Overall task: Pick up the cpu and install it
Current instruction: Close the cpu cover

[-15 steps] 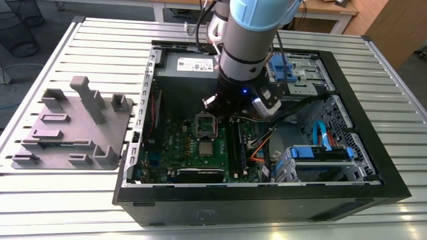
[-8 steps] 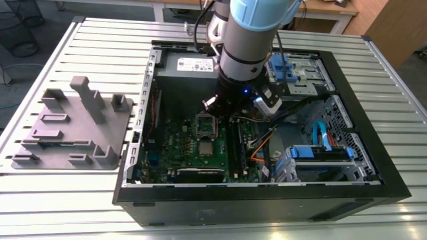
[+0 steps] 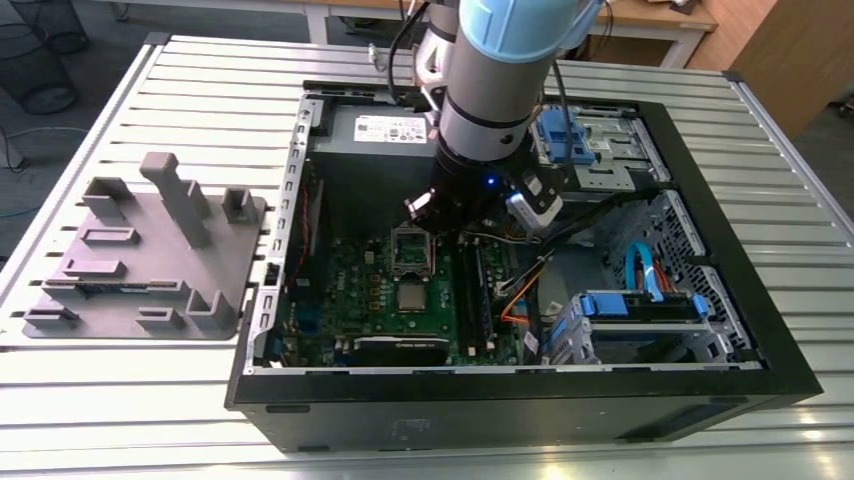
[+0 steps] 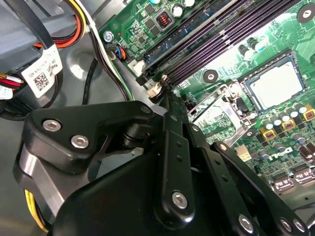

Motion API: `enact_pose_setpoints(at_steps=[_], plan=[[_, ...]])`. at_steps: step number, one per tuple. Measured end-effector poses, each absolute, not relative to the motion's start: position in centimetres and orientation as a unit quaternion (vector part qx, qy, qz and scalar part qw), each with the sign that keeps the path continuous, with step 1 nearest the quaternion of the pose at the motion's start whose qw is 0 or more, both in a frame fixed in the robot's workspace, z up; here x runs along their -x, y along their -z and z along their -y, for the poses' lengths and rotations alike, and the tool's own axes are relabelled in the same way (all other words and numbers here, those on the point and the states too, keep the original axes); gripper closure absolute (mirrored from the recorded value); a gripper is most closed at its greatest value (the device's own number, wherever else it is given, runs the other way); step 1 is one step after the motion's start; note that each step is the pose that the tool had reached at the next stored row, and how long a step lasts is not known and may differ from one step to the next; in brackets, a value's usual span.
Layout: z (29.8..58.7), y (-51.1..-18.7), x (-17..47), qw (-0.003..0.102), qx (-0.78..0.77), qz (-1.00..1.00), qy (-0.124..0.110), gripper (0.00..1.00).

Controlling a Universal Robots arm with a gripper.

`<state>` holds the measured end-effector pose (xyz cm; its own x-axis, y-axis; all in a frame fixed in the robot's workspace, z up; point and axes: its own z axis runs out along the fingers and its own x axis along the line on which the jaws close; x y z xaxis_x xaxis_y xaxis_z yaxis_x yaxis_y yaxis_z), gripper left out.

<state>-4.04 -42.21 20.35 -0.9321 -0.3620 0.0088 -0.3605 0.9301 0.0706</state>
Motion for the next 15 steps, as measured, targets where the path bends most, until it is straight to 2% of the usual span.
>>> enact_pose_setpoints(at_steps=[15], plan=[[42.11, -20.20, 4.49, 0.010, -0.184, 0.982, 0.036, 0.89]])
